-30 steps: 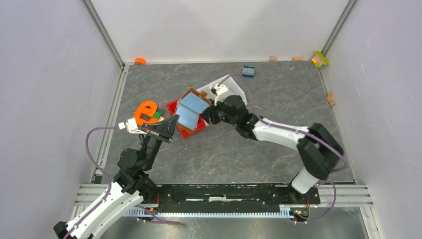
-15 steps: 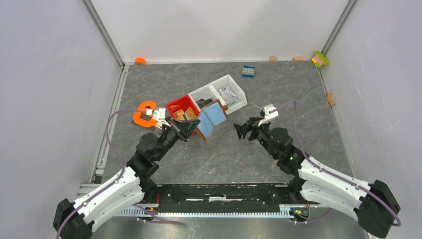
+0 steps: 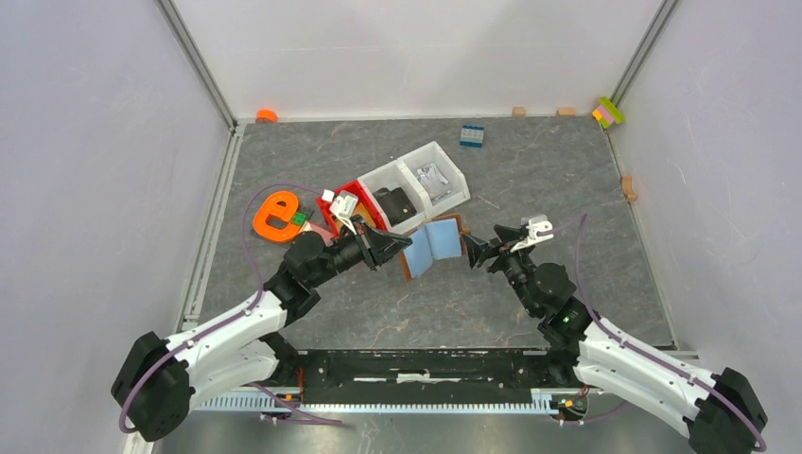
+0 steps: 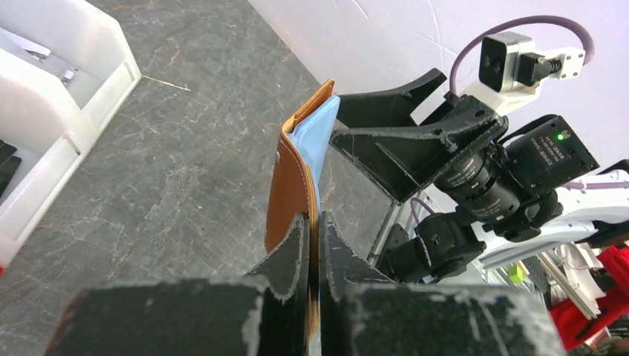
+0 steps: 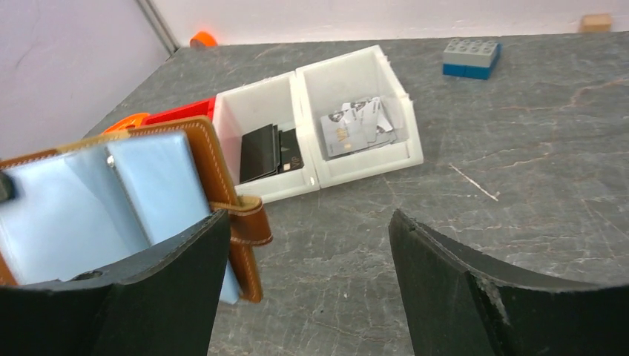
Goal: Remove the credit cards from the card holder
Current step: Close the card holder at the center of the board.
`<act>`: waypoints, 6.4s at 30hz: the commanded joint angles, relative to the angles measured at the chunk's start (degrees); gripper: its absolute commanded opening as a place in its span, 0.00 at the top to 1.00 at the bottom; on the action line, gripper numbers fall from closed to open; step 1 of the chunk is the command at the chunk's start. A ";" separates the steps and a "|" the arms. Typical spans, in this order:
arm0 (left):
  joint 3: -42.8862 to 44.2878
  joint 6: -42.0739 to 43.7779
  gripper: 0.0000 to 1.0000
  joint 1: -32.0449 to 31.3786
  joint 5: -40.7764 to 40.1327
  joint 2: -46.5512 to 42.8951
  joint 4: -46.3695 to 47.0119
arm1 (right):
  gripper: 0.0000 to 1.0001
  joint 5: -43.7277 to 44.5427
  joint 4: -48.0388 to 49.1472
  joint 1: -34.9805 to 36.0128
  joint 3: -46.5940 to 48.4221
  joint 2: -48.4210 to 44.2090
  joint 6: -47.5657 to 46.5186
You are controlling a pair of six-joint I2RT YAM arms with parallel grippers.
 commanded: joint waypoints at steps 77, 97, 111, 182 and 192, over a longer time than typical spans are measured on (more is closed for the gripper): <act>23.68 -9.01 0.69 1.88 15.77 47.49 -7.06 | 0.64 -19.14 -10.72 -0.05 18.96 33.49 -0.33; 22.87 3.66 0.39 1.97 -6.92 30.99 -25.54 | 0.46 -25.49 -5.12 -0.05 17.74 40.51 3.92; 22.74 4.88 0.56 2.04 -7.51 28.61 -27.15 | 0.51 -37.35 -0.52 0.85 19.01 44.61 5.51; 24.25 5.98 0.86 1.80 -2.25 29.10 -28.61 | 1.00 -19.11 -16.00 -9.55 14.68 33.19 3.57; 24.21 6.30 0.86 1.88 -3.02 28.76 -28.87 | 0.98 -27.77 -17.00 -9.46 16.44 41.68 1.99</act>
